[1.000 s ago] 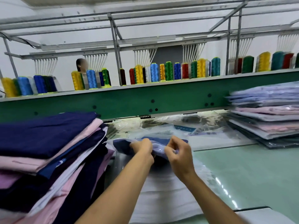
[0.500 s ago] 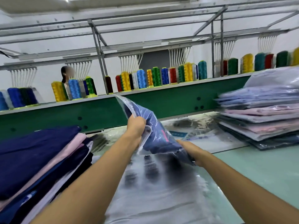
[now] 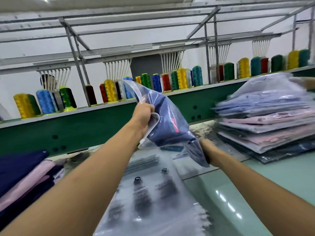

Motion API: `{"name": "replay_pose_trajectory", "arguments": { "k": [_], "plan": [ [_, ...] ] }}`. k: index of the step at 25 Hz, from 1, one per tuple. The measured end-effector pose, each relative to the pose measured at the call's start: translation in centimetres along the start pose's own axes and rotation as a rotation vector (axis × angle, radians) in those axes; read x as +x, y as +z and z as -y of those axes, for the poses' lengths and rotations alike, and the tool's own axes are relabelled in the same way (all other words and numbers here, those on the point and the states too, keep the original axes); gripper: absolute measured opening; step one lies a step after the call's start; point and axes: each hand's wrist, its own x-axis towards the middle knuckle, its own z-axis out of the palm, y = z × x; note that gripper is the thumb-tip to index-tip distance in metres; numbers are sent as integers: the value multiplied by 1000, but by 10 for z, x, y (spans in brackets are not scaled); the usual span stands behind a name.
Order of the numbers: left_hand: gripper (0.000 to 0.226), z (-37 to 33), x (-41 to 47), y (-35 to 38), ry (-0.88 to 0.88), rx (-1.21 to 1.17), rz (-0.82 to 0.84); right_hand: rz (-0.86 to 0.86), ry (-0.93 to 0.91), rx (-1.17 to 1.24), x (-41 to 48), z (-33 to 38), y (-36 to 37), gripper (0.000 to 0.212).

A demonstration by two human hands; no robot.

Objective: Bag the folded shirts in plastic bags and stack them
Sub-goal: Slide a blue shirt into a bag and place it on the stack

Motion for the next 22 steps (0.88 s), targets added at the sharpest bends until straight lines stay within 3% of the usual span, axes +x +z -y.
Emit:
{"name": "replay_pose_trajectory", "arguments": {
  "k": [3,7,10,12,14,15,17,19,22],
  "plan": [
    [75,33,25,0,-43,43,15,-275,-114,-123,25,0,-41,41],
    [51,103,54,-6,-149,227,-80,-504,-117,-670,55,-21,-99,52],
    [18,165,63,-16,-315,473,-99,-496,18,-1123,71,-41,-126,54],
    [16,199,68,-23,-365,658,-36,-498,58,-1369,76,-51,-128,56],
    [9,214,77,-22,-321,766,35,-558,-85,-1585,82,-56,-117,60],
    [10,217,82,-20,-306,780,58,-529,-195,-1624,85,-56,-107,61],
    [14,222,87,-16,-293,814,51,-316,-288,-1542,94,-58,-83,61],
    [8,231,87,-20,-274,829,20,-136,-156,-1415,102,-66,-69,63],
    [34,240,84,-31,-246,944,-4,-31,-28,-1392,107,-79,-70,77]
  ]
}}
